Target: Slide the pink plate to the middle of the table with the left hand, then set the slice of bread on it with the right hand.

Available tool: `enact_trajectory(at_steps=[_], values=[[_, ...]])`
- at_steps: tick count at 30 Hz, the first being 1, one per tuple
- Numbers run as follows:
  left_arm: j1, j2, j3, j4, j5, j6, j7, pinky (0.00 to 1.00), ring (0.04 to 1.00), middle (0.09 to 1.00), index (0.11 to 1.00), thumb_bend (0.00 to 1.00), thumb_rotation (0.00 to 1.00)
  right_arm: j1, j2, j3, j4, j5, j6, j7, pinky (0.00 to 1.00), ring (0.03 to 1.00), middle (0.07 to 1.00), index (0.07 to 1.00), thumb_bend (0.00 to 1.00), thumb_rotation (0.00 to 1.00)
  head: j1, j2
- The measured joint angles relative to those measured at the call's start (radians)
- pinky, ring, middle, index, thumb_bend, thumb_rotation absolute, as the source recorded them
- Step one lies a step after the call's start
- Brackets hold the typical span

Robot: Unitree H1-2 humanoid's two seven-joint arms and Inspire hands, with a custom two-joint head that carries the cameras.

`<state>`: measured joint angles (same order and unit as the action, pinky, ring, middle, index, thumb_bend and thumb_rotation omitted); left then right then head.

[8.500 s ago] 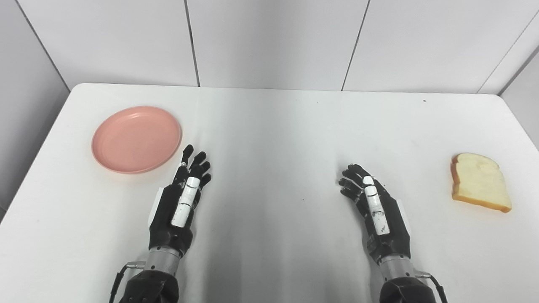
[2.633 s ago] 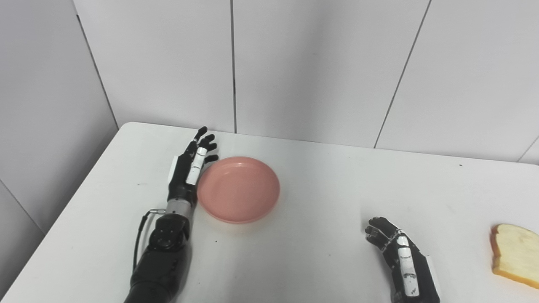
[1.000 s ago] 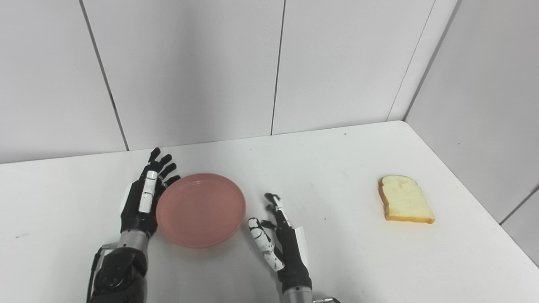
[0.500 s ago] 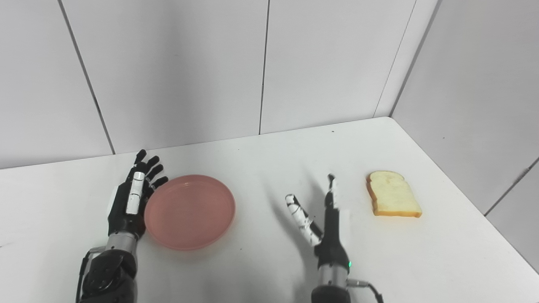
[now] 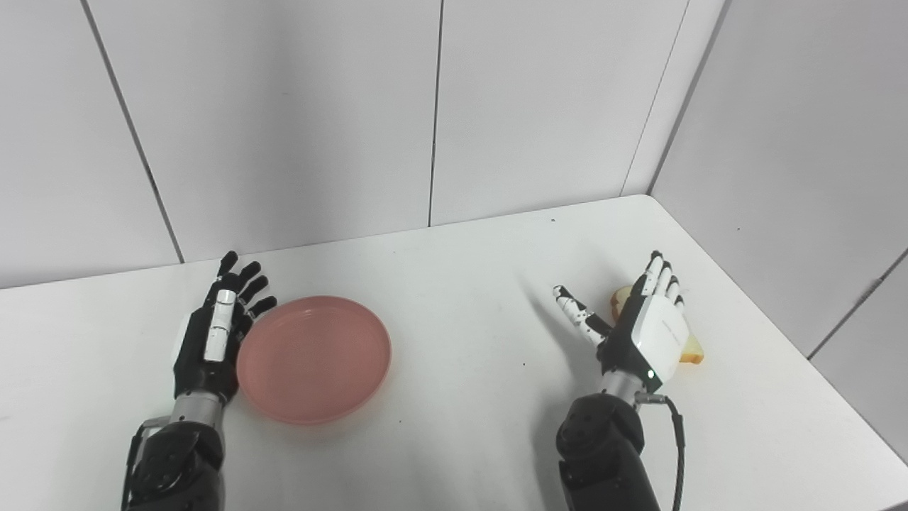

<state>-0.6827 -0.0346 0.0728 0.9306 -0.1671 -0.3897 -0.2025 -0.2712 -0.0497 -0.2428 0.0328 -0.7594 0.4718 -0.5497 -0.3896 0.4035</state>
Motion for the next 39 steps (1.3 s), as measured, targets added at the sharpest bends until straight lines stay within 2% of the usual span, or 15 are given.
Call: enact_trajectory(at_steps=[5,8,10,17,21,25,31,36,39], values=[[0.0,0.0,-0.001,0.002,0.0,-0.01,-0.002,0.78,0.887,0.902,0.963,0.76,0.81,-0.053,-0.028,-0.05,0.044,-0.078,0.001,-0.01,1.0,1.0,1.0,1.0,1.0,0.54,0.0,-0.003],[-0.004,0.0,-0.001,0.012,0.0,-0.018,-0.005,0.78,0.882,0.896,0.963,0.76,0.81,-0.07,-0.03,-0.098,0.051,-0.145,0.002,0.017,1.0,1.0,1.0,1.0,1.0,0.49,0.0,-0.005],[-0.007,0.0,-0.001,0.02,0.002,-0.019,-0.005,0.78,0.88,0.895,0.962,0.75,0.8,-0.073,-0.03,-0.126,0.044,-0.185,0.002,0.068,1.0,1.0,1.0,1.0,1.0,0.43,0.0,-0.005],[-0.008,0.0,-0.002,0.021,0.002,-0.019,-0.008,0.79,0.877,0.887,0.962,0.74,0.79,-0.085,-0.025,-0.212,-0.011,-0.357,0.003,0.265,1.0,1.0,1.0,1.0,1.0,0.33,0.002,-0.009],[-0.008,0.0,-0.003,0.021,0.002,-0.019,-0.008,0.78,0.873,0.886,0.963,0.74,0.8,-0.104,-0.017,-0.26,-0.03,-0.417,0.003,0.368,1.0,1.0,1.0,1.0,1.0,0.29,0.002,-0.009],[-0.008,0.0,-0.003,0.02,0.004,-0.02,-0.008,0.78,0.873,0.885,0.963,0.72,0.79,-0.122,-0.013,-0.296,-0.049,-0.447,0.004,0.471,1.0,1.0,1.0,1.0,1.0,0.25,0.002,-0.009],[-0.006,0.0,-0.005,0.014,0.004,-0.019,-0.009,0.78,0.877,0.882,0.966,0.71,0.79,-0.141,0.002,-0.349,-0.061,-0.453,0.004,0.611,1.0,1.0,1.0,1.0,1.0,0.32,0.005,-0.003],[-0.001,0.0,-0.007,0.003,0.004,-0.019,-0.009,0.78,0.874,0.878,0.965,0.71,0.79,-0.159,0.022,-0.378,-0.045,-0.415,0.004,0.631,1.0,1.0,1.0,1.0,1.0,0.36,0.003,0.001],[-0.001,0.0,-0.007,0.002,0.004,-0.019,-0.009,0.78,0.879,0.89,0.973,0.71,0.79,-0.163,0.039,-0.391,-0.045,-0.378,0.004,0.623,1.0,1.0,1.0,1.0,1.0,0.31,0.003,0.001]])
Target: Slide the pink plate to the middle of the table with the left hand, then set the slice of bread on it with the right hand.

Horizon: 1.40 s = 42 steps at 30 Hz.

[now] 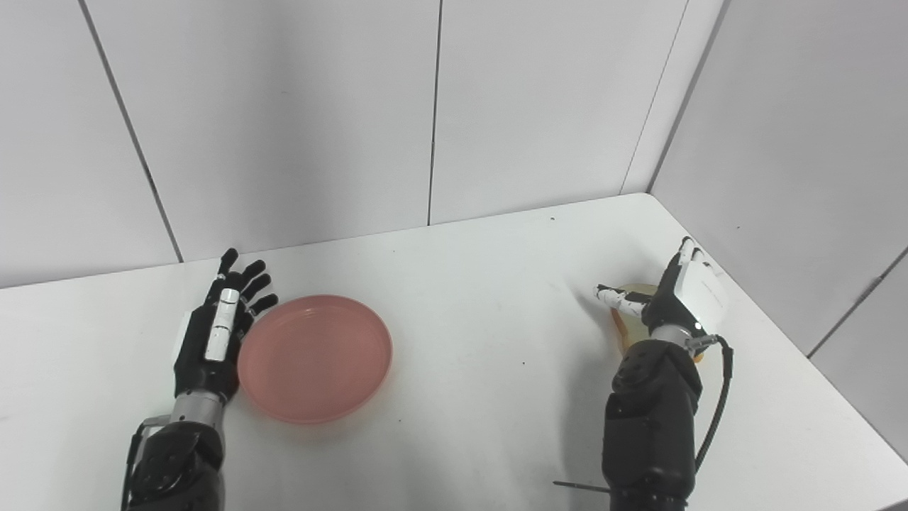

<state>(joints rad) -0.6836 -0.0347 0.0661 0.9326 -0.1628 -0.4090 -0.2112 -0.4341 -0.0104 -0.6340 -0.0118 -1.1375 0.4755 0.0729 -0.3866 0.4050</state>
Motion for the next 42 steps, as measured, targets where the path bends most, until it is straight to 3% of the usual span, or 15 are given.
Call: enact_trajectory(at_steps=[4,11,25,30,42], values=[[0.0,0.0,0.0,0.001,0.0,0.0,0.0,0.79,0.879,0.885,0.974,0.69,0.78,-0.007,0.036,-0.041,-0.002,0.079,0.0,-0.011,0.95,1.0,1.0,1.0,1.0,0.28,-0.005,-0.003],[-0.007,0.0,0.0,0.017,0.0,0.0,-0.001,0.79,0.882,0.893,0.976,0.72,0.78,-0.015,0.056,-0.047,-0.008,0.099,0.0,-0.066,1.0,1.0,1.0,1.0,1.0,0.3,-0.006,-0.005],[-0.006,0.001,0.002,0.016,-0.001,0.0,-0.005,0.79,0.88,0.891,0.98,0.68,0.76,-0.017,0.062,-0.027,0.043,-0.118,0.0,-0.135,1.0,1.0,1.0,1.0,1.0,0.27,-0.006,0.0],[-0.006,0.001,0.003,0.016,-0.003,0.0,-0.019,0.8,0.882,0.892,0.98,0.72,0.76,-0.017,0.061,-0.028,0.043,-0.123,0.0,-0.158,1.0,1.0,1.0,1.0,1.0,0.27,-0.009,0.002],[0.001,0.001,0.002,-0.001,-0.005,0.003,-0.02,0.79,0.877,0.89,0.977,0.7,0.76,-0.018,0.056,-0.06,0.08,-0.088,0.0,-0.165,1.0,1.0,1.0,1.0,1.0,0.31,-0.002,0.009]])
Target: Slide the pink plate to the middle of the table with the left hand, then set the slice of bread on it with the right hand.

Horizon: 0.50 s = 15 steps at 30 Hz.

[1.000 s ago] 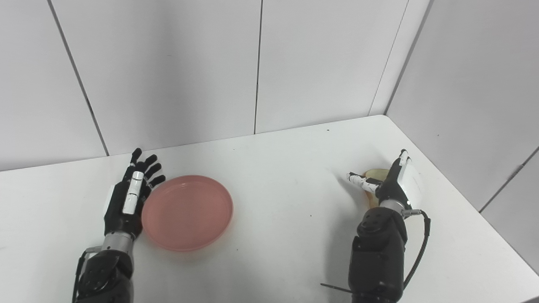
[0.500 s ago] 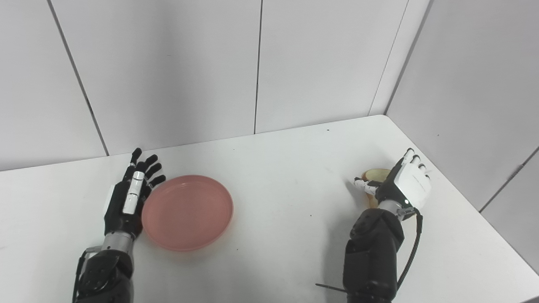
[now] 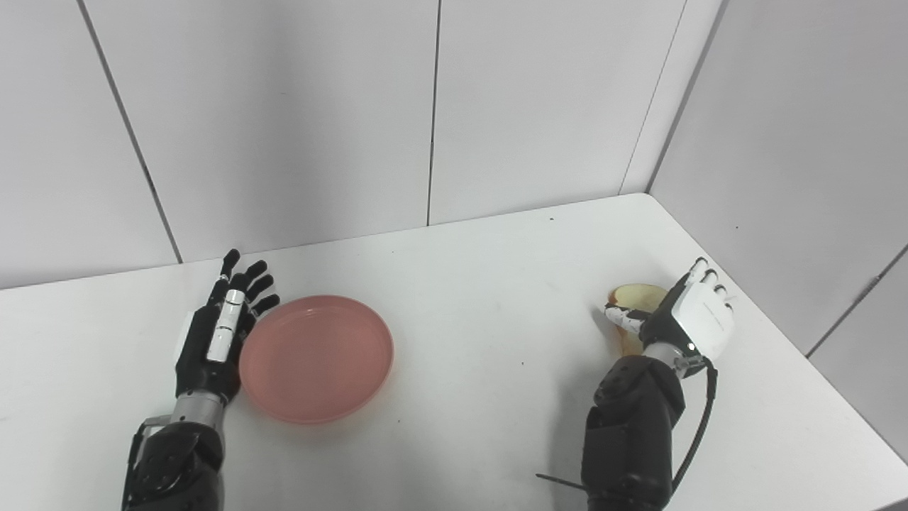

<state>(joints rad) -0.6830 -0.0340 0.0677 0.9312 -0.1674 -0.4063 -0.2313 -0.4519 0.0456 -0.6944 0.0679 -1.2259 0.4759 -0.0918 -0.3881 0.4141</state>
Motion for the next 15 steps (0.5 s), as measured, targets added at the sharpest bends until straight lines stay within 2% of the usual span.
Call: enact_trajectory(at_steps=[7,15], values=[[0.004,0.0,-0.001,-0.011,0.002,0.004,0.0,0.79,0.875,0.89,0.98,0.69,0.75,0.0,-0.011,0.0,0.045,0.016,0.0,-0.025,1.0,1.0,1.0,1.0,1.0,0.3,0.0,0.002],[0.005,0.0,-0.002,-0.013,0.004,0.01,0.0,0.78,0.871,0.888,0.974,0.7,0.74,-0.002,-0.056,0.025,0.145,0.015,0.0,-0.045,1.0,1.0,1.0,1.0,1.0,0.37,0.006,0.002]])
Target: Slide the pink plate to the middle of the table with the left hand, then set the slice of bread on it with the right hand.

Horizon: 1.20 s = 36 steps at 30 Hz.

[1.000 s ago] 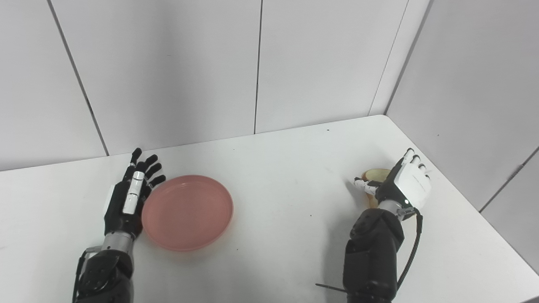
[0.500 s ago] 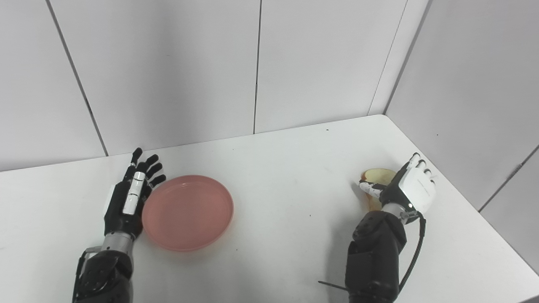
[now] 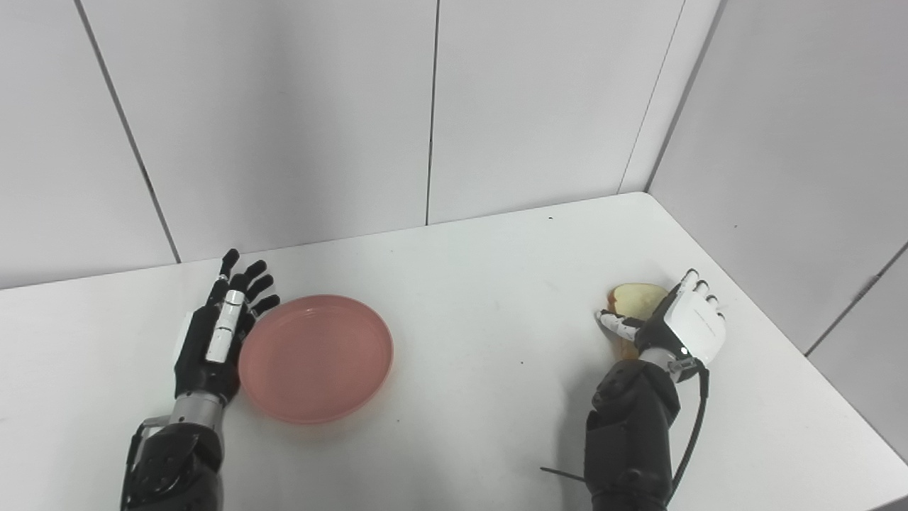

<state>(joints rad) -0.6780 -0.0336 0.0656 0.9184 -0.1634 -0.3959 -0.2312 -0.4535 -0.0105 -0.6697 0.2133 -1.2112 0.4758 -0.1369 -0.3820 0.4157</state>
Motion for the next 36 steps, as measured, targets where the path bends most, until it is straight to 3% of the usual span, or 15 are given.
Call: enact_trajectory(at_steps=[12,16,18,19,21,22,24,26,28,30,32,36], values=[[0.0,0.001,-0.001,-0.004,0.0,0.01,-0.001,0.79,0.876,0.899,0.98,0.71,0.74,-0.011,-0.016,0.004,0.031,0.007,0.0,-0.023,1.0,1.0,1.0,1.0,1.0,0.34,0.002,0.003],[0.004,0.001,-0.001,-0.011,0.0,0.016,-0.001,0.79,0.871,0.897,0.974,0.72,0.74,-0.01,-0.017,0.007,0.031,-0.007,0.0,-0.016,0.89,0.996,1.0,0.998,1.0,0.37,0.002,0.006],[0.009,0.0,-0.001,-0.023,0.0,0.023,-0.001,0.79,0.875,0.9,0.976,0.71,0.74,-0.01,-0.017,0.005,0.031,-0.026,0.0,-0.001,0.8,0.939,1.0,0.987,1.0,0.38,0.002,0.008],[0.011,0.0,-0.001,-0.026,0.0,0.023,-0.001,0.79,0.872,0.896,0.975,0.72,0.74,-0.01,-0.017,0.003,0.03,-0.04,0.0,0.006,0.66,0.818,0.924,0.964,1.0,0.37,0.003,0.009],[0.012,0.0,-0.002,-0.027,0.0,0.024,-0.001,0.79,0.872,0.896,0.975,0.72,0.73,-0.012,-0.02,-0.003,0.025,-0.075,0.0,0.017,0.61,0.768,0.887,0.934,1.0,0.38,0.003,0.009],[0.012,0.0,-0.002,-0.027,0.0,0.024,-0.001,0.79,0.873,0.895,0.976,0.72,0.73,-0.013,-0.023,-0.009,0.019,-0.095,0.0,0.031,0.59,0.748,0.871,0.919,1.0,0.38,0.003,0.011],[0.013,0.0,-0.002,-0.028,0.0,0.025,-0.001,0.79,0.875,0.897,0.977,0.72,0.74,-0.016,-0.033,-0.013,0.005,-0.13,-0.001,0.074,0.69,0.803,0.908,0.819,1.0,0.38,0.003,0.011],[0.014,0.0,-0.003,-0.03,0.001,0.026,-0.001,0.79,0.874,0.896,0.975,0.73,0.74,-0.017,-0.037,-0.018,-0.017,-0.152,-0.001,0.138,0.76,0.852,0.951,0.809,1.0,0.38,0.003,0.011],[0.014,0.0,-0.004,-0.03,0.001,0.026,-0.001,0.78,0.873,0.891,0.972,0.72,0.73,-0.017,-0.03,-0.023,-0.036,-0.159,-0.001,0.181,0.57,0.805,0.922,0.842,1.0,0.36,0.003,0.011],[0.014,0.0,-0.004,-0.031,0.001,0.026,-0.001,0.78,0.873,0.889,0.972,0.72,0.73,-0.017,-0.026,-0.025,-0.052,-0.165,-0.001,0.214,0.49,0.782,0.917,0.86,1.0,0.35,0.003,0.011],[0.017,0.0,-0.005,-0.035,0.001,0.027,-0.001,0.79,0.875,0.891,0.976,0.71,0.73,-0.017,-0.042,-0.024,-0.054,-0.173,-0.002,0.236,0.55,0.775,0.889,0.869,1.0,0.32,0.003,0.015],[0.018,0.0,-0.005,-0.035,0.001,0.028,-0.001,0.78,0.87,0.89,0.978,0.71,0.74,-0.016,-0.071,-0.012,-0.054,-0.162,-0.002,0.277,0.45,0.701,0.831,0.902,1.0,0.32,0.003,0.017]])
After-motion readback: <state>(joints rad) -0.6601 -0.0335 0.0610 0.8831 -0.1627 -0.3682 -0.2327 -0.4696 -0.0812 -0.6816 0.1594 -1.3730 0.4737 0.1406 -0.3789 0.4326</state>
